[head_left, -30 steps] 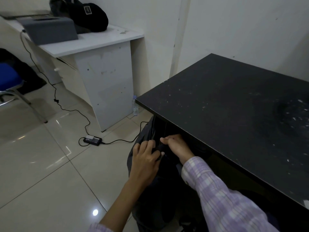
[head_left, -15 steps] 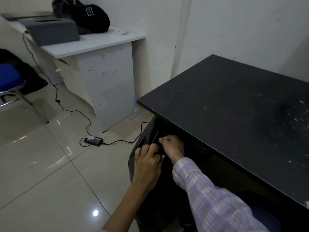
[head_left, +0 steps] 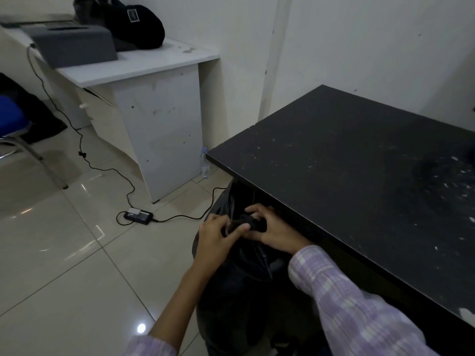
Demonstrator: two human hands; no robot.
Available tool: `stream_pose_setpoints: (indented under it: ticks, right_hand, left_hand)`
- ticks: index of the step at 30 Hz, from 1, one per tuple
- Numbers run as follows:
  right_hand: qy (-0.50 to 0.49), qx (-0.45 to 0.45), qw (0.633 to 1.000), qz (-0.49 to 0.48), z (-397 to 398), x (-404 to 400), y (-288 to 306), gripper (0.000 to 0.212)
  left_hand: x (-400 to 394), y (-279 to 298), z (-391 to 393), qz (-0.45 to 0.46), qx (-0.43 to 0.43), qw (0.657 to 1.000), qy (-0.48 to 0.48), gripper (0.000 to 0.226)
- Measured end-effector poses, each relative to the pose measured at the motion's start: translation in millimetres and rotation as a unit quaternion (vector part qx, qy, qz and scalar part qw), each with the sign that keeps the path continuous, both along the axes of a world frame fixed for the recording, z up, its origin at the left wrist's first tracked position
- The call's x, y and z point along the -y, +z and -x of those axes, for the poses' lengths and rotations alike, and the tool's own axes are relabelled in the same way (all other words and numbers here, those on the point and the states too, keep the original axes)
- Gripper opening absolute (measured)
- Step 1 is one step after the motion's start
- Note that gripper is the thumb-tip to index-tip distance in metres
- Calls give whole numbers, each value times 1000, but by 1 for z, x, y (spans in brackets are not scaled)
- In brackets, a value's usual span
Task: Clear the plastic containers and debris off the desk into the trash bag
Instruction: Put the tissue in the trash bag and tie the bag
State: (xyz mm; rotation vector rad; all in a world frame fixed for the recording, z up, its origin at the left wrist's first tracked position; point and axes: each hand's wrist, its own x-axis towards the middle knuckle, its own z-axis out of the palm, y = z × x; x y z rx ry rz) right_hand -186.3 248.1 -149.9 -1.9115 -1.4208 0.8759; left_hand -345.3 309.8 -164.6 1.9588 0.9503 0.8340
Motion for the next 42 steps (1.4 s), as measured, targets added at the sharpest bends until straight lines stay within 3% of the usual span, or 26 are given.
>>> stream_pose_setpoints:
  ticks: [4,9,12,14,16,21,24,28,30,32,36,38,40,42]
  right_hand:
    - [-29,61,997,-40,3,2,-3,38]
    - [-25,105,991,-74,-2,6,-6,31]
    - [-59,80,992,-83,-4,7,-10,33]
    - [-138,28,989,-52,-13,7,-15,34]
    - [-197,-16,980,-8,-21,6,-18,39]
    - [-137,-24,989,-41,-1,-3,-15,41]
    - [-138,-30,988,-55,7,-1,-18,43]
    - [-144,-52,984,-96,11,7,-8,37]
    - [-143,-34,983,-112,15,7,-2,20]
    - [-146,-14,982,-121,17,5,1,13]
    - [-137,-22,983,-123,17,3,4,15]
    - [-109,-49,986,-114,16,3,4,4]
    - [-68,-59,990,-105,16,3,7,14]
    - [-59,-104,989,-84,15,2,12,11]
  left_hand:
    - [3,-8,-2,40,-40,998,-29,47]
    - [-5,-12,-4,-57,-160,985,-31,48]
    - [-5,-5,0,-101,-205,973,-39,31]
    - [-9,-4,13,-79,-132,988,-23,11]
    - [-13,-4,29,11,-31,999,-4,14]
    - [-10,0,23,73,88,993,-37,18]
    - [-6,5,3,198,181,963,16,8]
    - [-12,13,-21,325,203,921,74,23]
    - [-10,20,-30,374,211,902,53,20]
    - [-5,22,-33,369,201,907,7,27]
    - [6,18,-28,351,157,919,-83,78]
    - [4,18,-28,314,126,938,-78,78]
    - [0,21,-28,297,124,946,-47,71]
    - [-1,22,-27,298,97,949,-29,78]
